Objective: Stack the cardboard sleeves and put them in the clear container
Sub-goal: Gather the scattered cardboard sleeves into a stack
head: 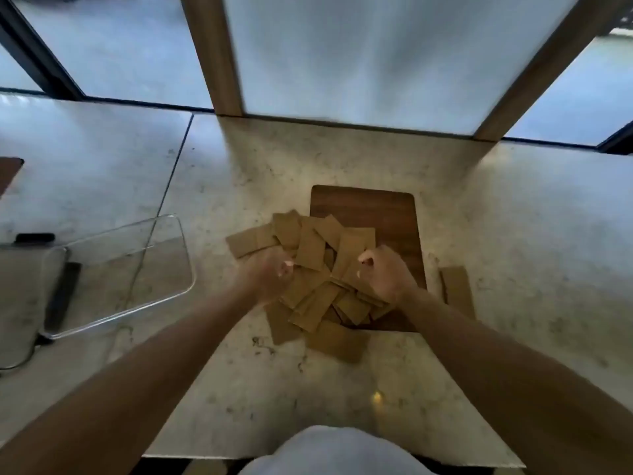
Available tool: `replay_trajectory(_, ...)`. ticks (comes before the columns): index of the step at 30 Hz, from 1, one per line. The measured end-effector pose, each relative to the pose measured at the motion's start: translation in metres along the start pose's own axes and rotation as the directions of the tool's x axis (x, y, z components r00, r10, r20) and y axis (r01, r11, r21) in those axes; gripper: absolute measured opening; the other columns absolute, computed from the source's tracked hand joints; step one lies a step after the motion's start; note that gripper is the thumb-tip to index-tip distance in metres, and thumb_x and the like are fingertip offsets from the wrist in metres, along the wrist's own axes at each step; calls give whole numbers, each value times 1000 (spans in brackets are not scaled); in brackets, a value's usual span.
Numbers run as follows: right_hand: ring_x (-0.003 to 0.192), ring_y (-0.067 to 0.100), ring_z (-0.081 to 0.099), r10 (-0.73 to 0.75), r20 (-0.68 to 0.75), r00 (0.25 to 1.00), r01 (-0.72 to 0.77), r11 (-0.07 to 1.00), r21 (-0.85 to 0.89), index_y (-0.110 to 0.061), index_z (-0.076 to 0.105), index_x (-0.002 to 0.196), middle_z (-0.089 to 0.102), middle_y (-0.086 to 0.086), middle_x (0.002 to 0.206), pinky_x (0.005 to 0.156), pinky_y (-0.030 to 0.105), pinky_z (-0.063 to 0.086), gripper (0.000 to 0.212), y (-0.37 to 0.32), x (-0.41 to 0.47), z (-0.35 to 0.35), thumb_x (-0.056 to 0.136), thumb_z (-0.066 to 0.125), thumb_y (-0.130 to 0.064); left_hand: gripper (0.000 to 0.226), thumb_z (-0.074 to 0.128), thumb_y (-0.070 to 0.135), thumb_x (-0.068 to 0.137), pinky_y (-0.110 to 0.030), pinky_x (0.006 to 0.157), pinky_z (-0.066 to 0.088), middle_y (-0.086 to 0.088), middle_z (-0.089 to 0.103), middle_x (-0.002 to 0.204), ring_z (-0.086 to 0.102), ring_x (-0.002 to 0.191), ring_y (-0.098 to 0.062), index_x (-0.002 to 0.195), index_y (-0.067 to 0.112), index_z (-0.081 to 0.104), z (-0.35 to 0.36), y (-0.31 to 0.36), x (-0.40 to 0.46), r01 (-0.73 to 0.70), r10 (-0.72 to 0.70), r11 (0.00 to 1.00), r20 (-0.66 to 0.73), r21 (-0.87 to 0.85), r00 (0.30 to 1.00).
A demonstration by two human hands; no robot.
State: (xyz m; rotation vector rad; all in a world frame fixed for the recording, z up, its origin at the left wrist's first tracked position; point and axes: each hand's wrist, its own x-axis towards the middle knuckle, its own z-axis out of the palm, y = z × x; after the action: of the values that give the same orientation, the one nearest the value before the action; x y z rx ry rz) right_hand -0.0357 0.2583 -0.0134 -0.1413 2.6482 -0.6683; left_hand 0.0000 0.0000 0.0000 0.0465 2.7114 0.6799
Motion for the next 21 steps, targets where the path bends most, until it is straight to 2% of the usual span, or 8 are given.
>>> replay_trajectory(2, 122, 32, 48, 63, 35, 997, -61, 995, -75, -18, 57, 132, 50, 11, 128, 99, 41, 43, 50, 12, 2, 1, 88, 72, -36, 23, 50, 28, 101, -35, 75, 54, -5, 71, 101, 69, 95, -25, 99, 17, 70, 9, 3, 6, 9, -7, 1000, 65, -25, 998)
replay_trajectory(4, 130, 34, 38, 157, 99, 983, -148, 984, -99, -24, 50, 139, 42, 10, 138, 105, 45, 38, 65, 25, 1, 4, 83, 75, -43, 26, 50, 28, 102, -34, 74, 54, -5, 74, 100, 68, 90, -22, 102, 15, 73, 20, 9, 12, 9, -5, 1000, 156, -27, 988)
replay_trajectory(9, 136, 34, 33, 212, 119, 970, -202, 975, -97, -27, 45, 144, 37, 9, 146, 113, 50, 31, 78, 41, 1, 13, 77, 79, -47, 27, 51, 26, 103, -35, 75, 54, -4, 73, 99, 67, 91, -22, 105, 12, 74, 40, 27, 25, 56, -26, 983, 171, -173, 985)
replay_trajectory(12, 125, 30, 42, 212, 48, 976, -210, 977, -43, -16, 56, 131, 47, 9, 131, 105, 45, 39, 63, 54, -3, 16, 79, 76, -46, 27, 50, 33, 104, -27, 70, 48, 1, 71, 106, 66, 96, -16, 115, 20, 71, 54, 38, 25, 135, -75, 952, 216, -275, 974)
replay_trajectory(15, 105, 21, 55, 104, 36, 994, -109, 982, 152, -12, 61, 114, 54, 1, 109, 81, 28, 42, 33, 53, -8, 5, 90, 71, -33, 39, 53, 47, 102, -33, 79, 55, 1, 70, 108, 67, 97, -16, 129, 20, 62, 58, 47, 26, 177, -99, 912, 219, -371, 971)
replay_trajectory(18, 77, 7, 57, -99, 235, 967, 23, 951, 308, -18, 61, 96, 60, -8, 87, 63, 19, 40, 11, 38, -18, -13, 92, 69, -25, 65, 65, 51, 95, -32, 85, 55, 9, 65, 105, 64, 91, -5, 150, 24, 43, 53, 58, 24, 112, -10, 887, 222, -449, 975)
replay_trajectory(19, 69, 5, 55, -153, 301, 941, 57, 951, 304, -16, 63, 91, 61, -6, 81, 61, 21, 40, 12, 34, -18, -15, 91, 70, -26, 62, 68, 49, 93, -34, 87, 56, 8, 65, 107, 65, 91, -6, 147, 26, 47, 55, 58, 23, 66, 49, 896, 246, -440, 968)
replay_trajectory(21, 65, 6, 53, -192, 330, 924, 103, 958, 267, -17, 66, 85, 62, -3, 77, 60, 26, 40, 17, 29, -18, -15, 87, 73, -32, 35, 70, 40, 94, -36, 84, 59, 4, 71, 101, 70, 87, -11, 124, 23, 65, 58, 56, 21, -6, 133, 921, 300, -389, 945)
